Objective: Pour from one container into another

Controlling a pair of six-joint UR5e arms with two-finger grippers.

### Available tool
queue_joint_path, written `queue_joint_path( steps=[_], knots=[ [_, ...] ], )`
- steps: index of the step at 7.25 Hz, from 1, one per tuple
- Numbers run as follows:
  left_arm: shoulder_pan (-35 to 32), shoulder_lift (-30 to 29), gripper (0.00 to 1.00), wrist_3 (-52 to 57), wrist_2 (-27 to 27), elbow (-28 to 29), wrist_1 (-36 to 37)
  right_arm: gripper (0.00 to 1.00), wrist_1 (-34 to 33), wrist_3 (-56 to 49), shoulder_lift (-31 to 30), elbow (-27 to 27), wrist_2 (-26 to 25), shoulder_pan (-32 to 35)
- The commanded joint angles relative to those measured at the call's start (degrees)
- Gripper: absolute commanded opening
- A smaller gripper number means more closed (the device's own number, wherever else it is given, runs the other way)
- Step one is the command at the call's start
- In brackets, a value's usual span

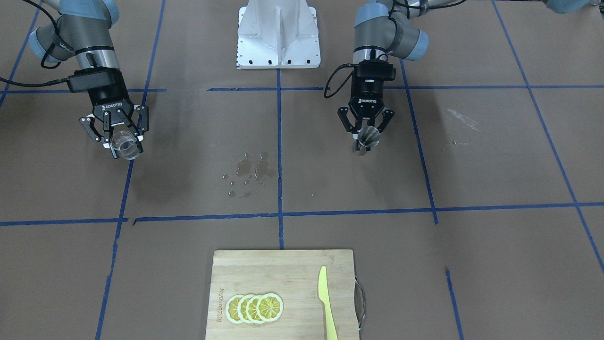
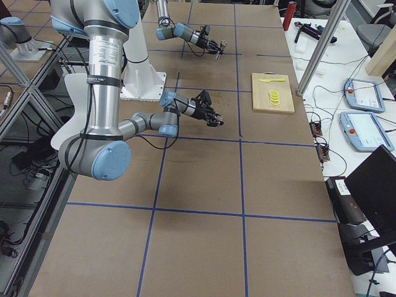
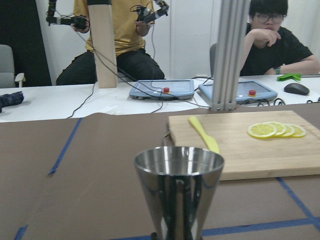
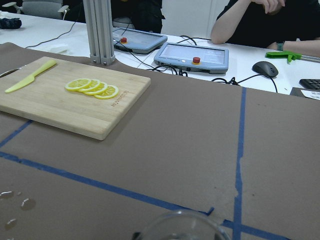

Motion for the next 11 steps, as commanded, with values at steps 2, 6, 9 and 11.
queue_joint_path(
  steps=[2,6,9,11],
  knots=[
    [0.4,-7.2,0.0,6.5,-8.4,0.1,-1.5,0.0,-0.3,-11.4,5.9,0.2,5.2,1.6],
    [-0.3,-9.7,0.0,14.2,-26.3,1.3,-10.1,0.0,-2.5,-20.3,13.4,0.3,17.8,5.0],
    [-0.1,-17.1,0.0,14.1,-26.6,11.3,-10.6,0.0,-8.1,-21.1,15.2,2.9,17.5,5.8],
    [-0.2,-17.4,0.0,14.2,-27.0,11.6,-10.7,0.0,-11.3,-24.5,15.4,4.5,15.2,5.7]
  ],
)
